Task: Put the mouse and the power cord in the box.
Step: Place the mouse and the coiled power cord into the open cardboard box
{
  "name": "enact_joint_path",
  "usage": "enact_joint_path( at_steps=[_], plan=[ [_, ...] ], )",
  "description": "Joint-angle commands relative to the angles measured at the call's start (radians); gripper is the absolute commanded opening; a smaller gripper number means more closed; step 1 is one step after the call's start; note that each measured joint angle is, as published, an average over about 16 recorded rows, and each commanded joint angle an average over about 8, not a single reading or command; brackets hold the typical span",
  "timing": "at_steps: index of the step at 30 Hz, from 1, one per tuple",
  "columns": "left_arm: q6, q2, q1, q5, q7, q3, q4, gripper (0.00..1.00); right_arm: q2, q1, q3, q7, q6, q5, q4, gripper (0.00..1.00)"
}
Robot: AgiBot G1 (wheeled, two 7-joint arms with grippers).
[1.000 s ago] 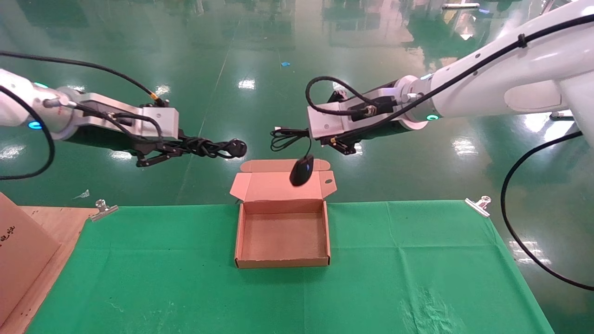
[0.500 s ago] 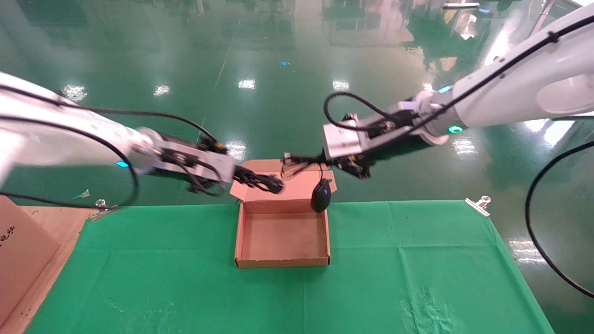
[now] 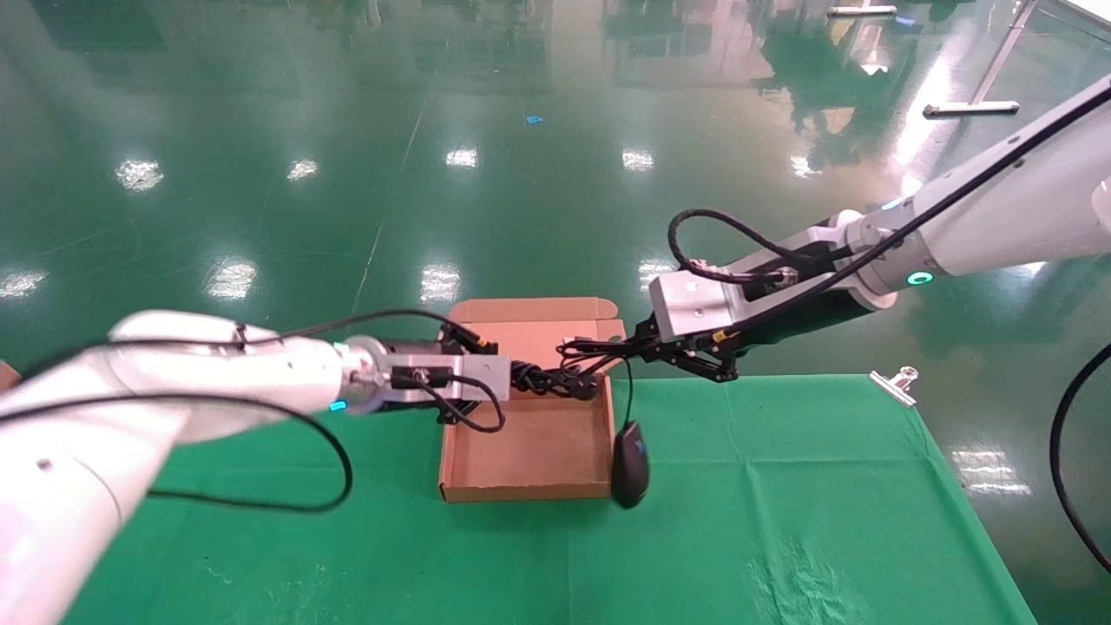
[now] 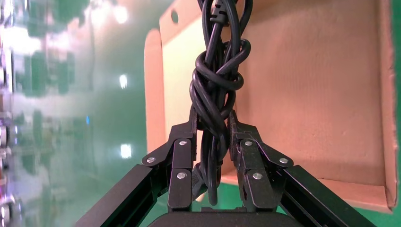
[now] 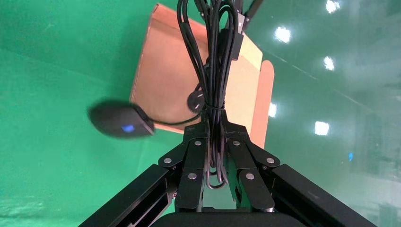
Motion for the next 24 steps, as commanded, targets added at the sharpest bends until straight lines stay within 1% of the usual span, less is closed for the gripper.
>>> enact_joint_path(
  at_steps=[1,3,4,7,10,11,12,17,24],
  plan=[
    [-0.051,0.002,0.033,0.0,-0.028,0.016,-0.02,0.0,0.002,0.001,0.0,-0.014,-0.001,0.0,-0.016,0.0],
    [-0.069,0.001,0.05,-0.01,-0.065,0.032,-0.037,0.02,0.002,0.001,0.001,-0.023,0.002,0.001,-0.028,0.0],
    [-0.073,0.001,0.056,-0.016,-0.082,0.04,-0.043,0.12,0.002,0.0,0.001,-0.027,0.004,0.001,-0.033,0.0],
    [-0.072,-0.001,0.066,-0.038,-0.124,0.06,-0.057,0.5,0.0,-0.002,0.0,-0.037,0.014,0.0,-0.046,0.0],
    [-0.066,-0.003,0.067,-0.059,-0.147,0.077,-0.062,0.87,-0.004,-0.005,-0.001,-0.043,0.026,-0.001,-0.057,0.0],
    [-0.065,-0.003,0.066,-0.065,-0.151,0.083,-0.063,0.98,-0.006,-0.006,-0.001,-0.045,0.03,-0.002,-0.06,0.0],
    [-0.064,-0.004,0.066,-0.07,-0.154,0.089,-0.063,1.0,-0.008,-0.007,-0.001,-0.046,0.033,-0.002,-0.062,0.0],
    [-0.069,-0.004,0.062,-0.092,-0.159,0.117,-0.064,1.0,-0.018,-0.012,0.0,-0.049,0.037,0.0,-0.07,0.0],
    [-0.077,-0.005,0.059,-0.123,-0.163,0.152,-0.064,1.0,-0.026,-0.014,0.0,-0.049,0.021,0.001,-0.069,0.0]
  ],
)
